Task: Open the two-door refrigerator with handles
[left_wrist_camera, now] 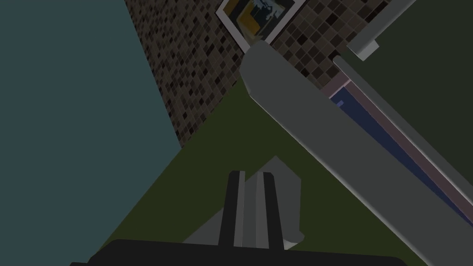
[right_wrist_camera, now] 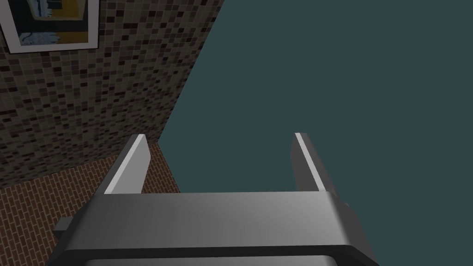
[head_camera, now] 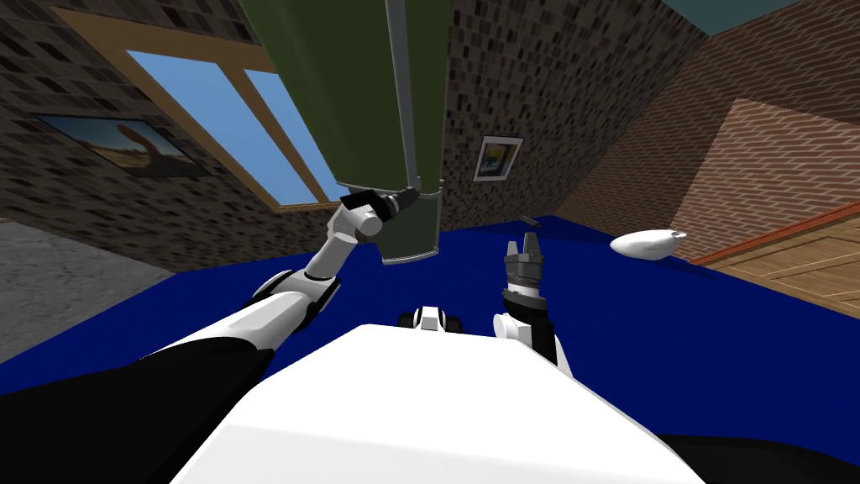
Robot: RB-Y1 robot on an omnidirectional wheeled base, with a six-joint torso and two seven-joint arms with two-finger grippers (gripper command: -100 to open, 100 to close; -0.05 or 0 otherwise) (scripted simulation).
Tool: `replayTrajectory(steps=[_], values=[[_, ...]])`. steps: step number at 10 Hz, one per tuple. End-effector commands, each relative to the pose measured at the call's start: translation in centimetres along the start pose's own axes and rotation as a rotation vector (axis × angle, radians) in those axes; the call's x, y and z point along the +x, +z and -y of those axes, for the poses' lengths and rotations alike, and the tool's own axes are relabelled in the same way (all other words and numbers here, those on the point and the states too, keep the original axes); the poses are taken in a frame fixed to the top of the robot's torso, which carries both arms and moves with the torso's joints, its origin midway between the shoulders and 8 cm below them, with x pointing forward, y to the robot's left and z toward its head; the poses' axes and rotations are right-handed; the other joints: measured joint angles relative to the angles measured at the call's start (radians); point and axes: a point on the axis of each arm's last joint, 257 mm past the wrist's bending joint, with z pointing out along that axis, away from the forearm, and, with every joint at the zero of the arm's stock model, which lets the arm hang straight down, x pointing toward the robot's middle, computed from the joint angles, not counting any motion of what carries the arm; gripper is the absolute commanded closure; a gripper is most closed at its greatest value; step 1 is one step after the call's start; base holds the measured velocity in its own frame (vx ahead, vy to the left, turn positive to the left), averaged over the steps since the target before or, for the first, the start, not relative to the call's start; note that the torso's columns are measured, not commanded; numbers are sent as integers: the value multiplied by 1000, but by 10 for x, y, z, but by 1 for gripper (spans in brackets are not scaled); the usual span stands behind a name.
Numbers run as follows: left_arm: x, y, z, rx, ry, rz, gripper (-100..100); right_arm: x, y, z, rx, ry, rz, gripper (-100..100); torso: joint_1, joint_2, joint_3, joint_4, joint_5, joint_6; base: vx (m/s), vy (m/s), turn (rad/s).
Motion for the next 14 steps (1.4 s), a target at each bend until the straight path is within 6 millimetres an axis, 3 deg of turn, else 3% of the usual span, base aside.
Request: replayTrajectory(steps=[1, 2, 3, 6, 8, 9, 11, 12, 14], values=[[-8, -11, 27, 62, 16, 4, 100, 0, 0, 0, 0, 0, 0, 0, -5, -1, 0, 1, -2, 3, -4, 23, 18], [7, -7, 16, 41, 7, -22, 100, 0, 0, 0, 0, 0, 0, 0, -10, 1, 1, 2, -4, 5, 3, 1, -26], [18, -10, 33, 78, 3, -46, 100, 0, 0, 0, 0, 0, 0, 0, -14, 2, 2, -2, -5, 7, -13, 115, 11], [26, -14, 48, 112, 0, -66, 100, 0, 0, 0, 0, 0, 0, 0, -14, 1, 2, -6, -6, 13, -52, 200, 8], [43, -24, 79, 179, -5, -107, 100, 0, 0, 0, 0, 0, 0, 0, -19, -1, 0, -7, -8, 13, -74, 277, 16], [43, -24, 79, 179, -5, -107, 100, 0, 0, 0, 0, 0, 0, 0, -17, -1, 0, -7, -7, 13, -62, 252, 1], [60, -35, 108, 246, -11, -150, 100, 0, 0, 0, 0, 0, 0, 0, -22, -3, -1, -8, -9, 13, -55, 261, 19], [60, -35, 108, 247, -11, -150, 100, 0, 0, 0, 0, 0, 0, 0, -19, -1, 1, -7, -8, 13, -70, 250, -2], [77, -49, 135, 310, -17, -194, 100, 0, 0, 0, 0, 0, 0, 0, -18, -1, 1, -7, -7, 13, -66, 318, 16]])
